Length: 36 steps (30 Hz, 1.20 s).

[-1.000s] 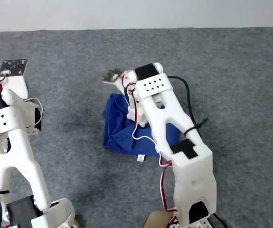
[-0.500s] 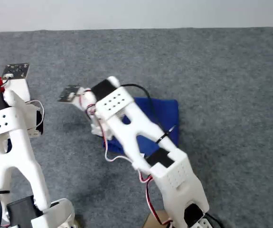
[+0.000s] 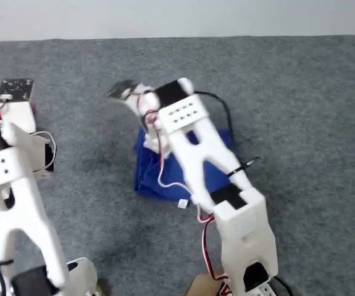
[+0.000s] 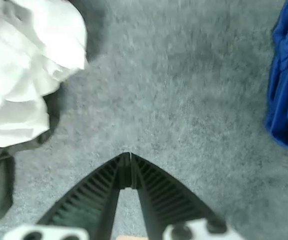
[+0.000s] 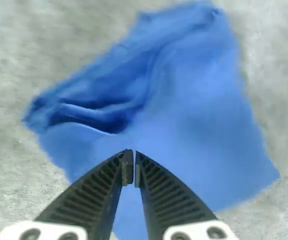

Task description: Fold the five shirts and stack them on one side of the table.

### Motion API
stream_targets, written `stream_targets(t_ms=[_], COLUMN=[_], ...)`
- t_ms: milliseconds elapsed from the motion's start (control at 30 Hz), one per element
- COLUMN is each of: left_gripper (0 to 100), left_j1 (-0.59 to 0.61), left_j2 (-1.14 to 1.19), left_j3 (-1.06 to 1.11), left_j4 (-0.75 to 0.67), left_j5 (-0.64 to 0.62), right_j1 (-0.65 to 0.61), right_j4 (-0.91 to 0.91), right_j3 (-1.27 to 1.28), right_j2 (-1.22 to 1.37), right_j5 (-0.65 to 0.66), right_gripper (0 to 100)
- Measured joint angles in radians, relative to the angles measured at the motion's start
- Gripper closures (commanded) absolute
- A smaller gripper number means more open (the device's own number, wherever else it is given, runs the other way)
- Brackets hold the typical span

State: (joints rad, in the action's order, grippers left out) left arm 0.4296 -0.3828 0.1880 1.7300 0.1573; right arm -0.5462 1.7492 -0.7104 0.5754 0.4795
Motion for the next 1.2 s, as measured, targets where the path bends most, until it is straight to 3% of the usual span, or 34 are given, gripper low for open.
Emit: stream_targets(t_ms=[233,533,967,1200], left_gripper=[99,99,99,99], left_j1=[0.023,0.207,0.221,0.221], left_j2=[-0.21,-0.256,-0.258,-0.258], left_j3=[0.0,0.048,0.097,0.097], left_j4=[-0.009,-0.011,-0.011,-0.011], left_j5=[0.0,0.0,0.0,0.0], right_j1=[-0.031,-0.224,-0.052,-0.057], right_j4=[-0.003,-0.049,-0.123,-0.259], right_j3=[-0.002,-0.002,-0.002,-0.002], right_j2=[0.115,0.173,0.052,0.153], right_j5=[-0.006,-0.003,0.037,0.043], right_gripper=[98.9,98.9,98.9,98.9])
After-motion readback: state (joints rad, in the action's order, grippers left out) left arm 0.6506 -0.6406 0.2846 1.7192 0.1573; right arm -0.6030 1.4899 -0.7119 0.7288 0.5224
